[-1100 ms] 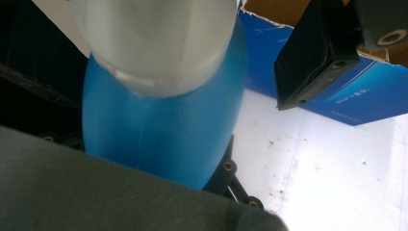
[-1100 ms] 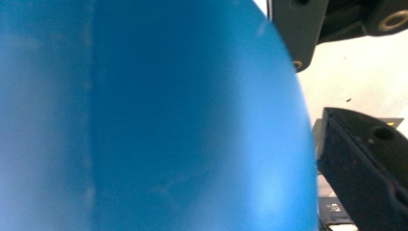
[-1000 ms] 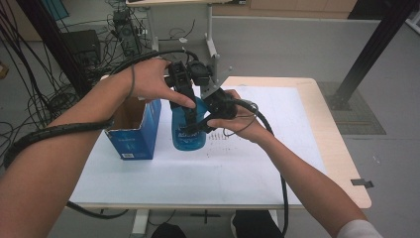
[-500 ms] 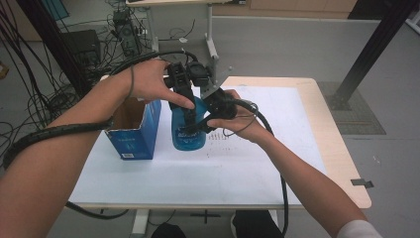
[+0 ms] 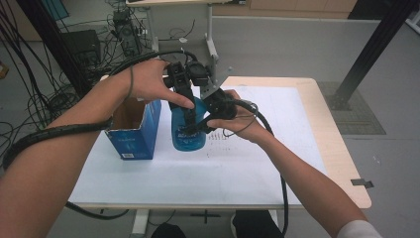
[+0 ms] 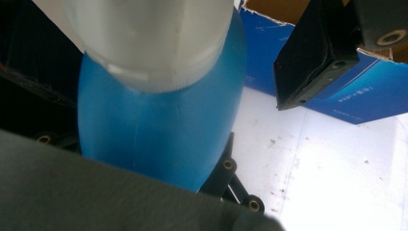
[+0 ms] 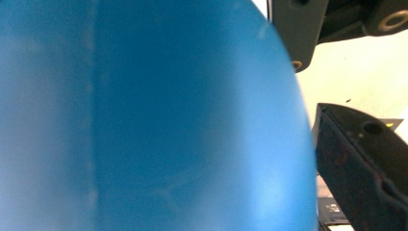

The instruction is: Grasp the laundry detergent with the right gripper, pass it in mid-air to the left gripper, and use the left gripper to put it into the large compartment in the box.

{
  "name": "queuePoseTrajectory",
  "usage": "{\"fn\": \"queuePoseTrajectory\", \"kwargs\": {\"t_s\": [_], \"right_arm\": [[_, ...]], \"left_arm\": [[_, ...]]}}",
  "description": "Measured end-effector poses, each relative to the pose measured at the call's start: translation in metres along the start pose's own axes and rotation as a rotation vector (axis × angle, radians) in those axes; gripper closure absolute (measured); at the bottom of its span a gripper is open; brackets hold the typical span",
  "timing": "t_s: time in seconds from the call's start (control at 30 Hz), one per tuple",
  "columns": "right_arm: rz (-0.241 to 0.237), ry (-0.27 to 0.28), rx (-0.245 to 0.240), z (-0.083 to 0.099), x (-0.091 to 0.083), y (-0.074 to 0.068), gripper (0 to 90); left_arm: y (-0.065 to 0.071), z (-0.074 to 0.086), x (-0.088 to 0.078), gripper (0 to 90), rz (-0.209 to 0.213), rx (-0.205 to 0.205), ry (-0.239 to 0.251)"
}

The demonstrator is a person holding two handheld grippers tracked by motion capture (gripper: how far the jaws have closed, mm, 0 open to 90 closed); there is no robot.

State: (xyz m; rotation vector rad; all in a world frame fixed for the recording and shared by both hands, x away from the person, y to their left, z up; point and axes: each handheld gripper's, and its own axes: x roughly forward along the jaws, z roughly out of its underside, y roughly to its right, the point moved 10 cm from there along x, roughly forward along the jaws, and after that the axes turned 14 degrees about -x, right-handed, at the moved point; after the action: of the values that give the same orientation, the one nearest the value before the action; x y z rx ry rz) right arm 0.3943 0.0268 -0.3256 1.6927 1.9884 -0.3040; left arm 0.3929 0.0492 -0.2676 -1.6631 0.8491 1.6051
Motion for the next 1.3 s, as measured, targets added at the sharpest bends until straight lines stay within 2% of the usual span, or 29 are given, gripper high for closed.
{"fn": "queuePoseTrajectory", "kwargs": {"t_s": [1.3], "right_arm": [[0.005, 0.002, 0.002, 0.0011, -0.0035, 0.0013, 42.6]], "left_arm": [[0.0005, -0.0036, -0.0017, 6.3, 0.003, -0.002, 0.016]]}}
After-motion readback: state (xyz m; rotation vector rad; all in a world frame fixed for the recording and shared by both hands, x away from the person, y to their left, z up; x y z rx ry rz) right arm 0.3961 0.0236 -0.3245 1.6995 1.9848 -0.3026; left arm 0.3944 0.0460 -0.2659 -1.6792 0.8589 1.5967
